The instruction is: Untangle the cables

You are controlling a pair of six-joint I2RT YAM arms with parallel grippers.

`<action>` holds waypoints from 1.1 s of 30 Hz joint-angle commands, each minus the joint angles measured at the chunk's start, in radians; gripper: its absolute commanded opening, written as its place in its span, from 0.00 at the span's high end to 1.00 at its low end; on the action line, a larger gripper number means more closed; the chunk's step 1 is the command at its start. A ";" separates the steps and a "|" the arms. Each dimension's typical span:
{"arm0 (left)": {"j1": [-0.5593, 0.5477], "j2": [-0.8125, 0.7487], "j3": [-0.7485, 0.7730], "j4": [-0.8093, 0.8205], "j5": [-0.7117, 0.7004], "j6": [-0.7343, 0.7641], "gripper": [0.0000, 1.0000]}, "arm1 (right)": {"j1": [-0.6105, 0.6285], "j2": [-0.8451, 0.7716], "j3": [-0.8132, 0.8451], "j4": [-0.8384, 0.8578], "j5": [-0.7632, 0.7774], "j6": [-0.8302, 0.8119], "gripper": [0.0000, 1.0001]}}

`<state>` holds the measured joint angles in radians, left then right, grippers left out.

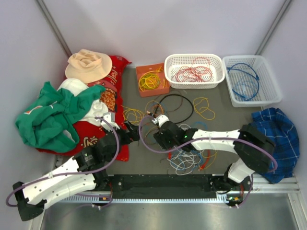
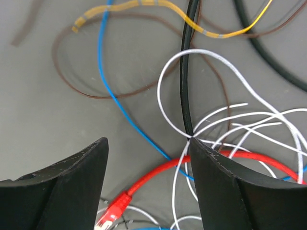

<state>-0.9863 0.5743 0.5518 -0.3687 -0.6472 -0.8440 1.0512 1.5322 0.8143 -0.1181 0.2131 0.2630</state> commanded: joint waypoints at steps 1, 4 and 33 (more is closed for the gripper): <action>0.001 -0.021 0.020 -0.015 -0.002 -0.026 0.02 | 0.007 0.057 0.063 0.034 0.032 -0.010 0.33; 0.003 -0.033 0.014 -0.022 -0.003 -0.033 0.02 | 0.009 0.065 0.057 0.046 0.028 -0.007 0.34; 0.001 0.217 0.008 0.149 0.248 0.002 0.04 | -0.053 -0.261 -0.191 -0.125 0.069 0.252 0.18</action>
<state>-0.9863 0.7807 0.5499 -0.3195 -0.4446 -0.8433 0.9985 1.2625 0.6819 -0.2333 0.3084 0.4351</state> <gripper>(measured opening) 0.964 0.812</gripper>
